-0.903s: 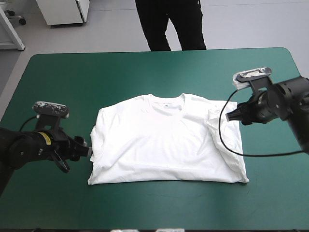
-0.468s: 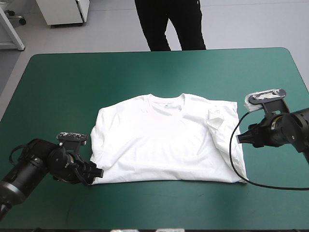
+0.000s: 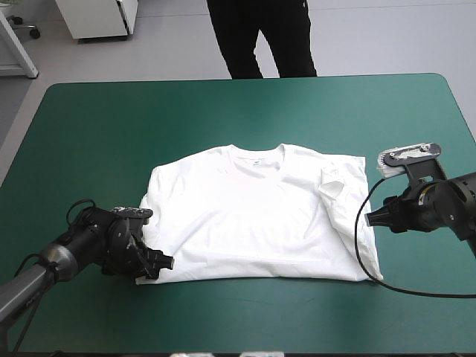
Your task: Fold the cloth
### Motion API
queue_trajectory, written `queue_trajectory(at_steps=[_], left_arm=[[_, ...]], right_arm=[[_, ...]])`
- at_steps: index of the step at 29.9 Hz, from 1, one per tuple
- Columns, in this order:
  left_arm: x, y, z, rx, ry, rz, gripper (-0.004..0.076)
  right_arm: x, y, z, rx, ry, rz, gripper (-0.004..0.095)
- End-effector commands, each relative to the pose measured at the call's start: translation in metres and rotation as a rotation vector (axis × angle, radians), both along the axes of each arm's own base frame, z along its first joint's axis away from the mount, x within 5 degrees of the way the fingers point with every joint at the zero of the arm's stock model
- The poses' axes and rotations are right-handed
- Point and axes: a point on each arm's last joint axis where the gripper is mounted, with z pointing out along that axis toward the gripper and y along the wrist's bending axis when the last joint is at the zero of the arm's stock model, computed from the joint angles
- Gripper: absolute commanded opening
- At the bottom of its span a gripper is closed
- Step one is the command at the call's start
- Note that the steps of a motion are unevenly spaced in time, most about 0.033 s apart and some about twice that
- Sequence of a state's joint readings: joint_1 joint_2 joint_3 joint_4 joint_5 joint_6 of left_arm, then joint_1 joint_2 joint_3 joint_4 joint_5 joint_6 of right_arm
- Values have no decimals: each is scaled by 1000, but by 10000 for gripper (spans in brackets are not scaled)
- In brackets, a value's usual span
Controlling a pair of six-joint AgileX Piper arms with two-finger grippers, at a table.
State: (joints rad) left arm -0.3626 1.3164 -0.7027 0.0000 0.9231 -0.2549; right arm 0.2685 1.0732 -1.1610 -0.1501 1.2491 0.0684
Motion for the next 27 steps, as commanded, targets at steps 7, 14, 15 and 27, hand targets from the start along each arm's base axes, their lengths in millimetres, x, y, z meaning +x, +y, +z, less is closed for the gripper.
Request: queue_trajectory(at_steps=[7,14,15,27], left_arm=[[11,-13,-11,-57,30,-12,373],[15,-16,-13,-86,10,-54,-7],[15,-17,-14,-87,7,-53,-8],[15,-17,-17,-79,31,-54,-9]], right_arm=[[-15,1,-11,56,-5,14,510],[-29,2,-50,90,108,7,575],[-29,2,-57,96,120,-6,590],[-22,4,-128,110,149,-46,612]])
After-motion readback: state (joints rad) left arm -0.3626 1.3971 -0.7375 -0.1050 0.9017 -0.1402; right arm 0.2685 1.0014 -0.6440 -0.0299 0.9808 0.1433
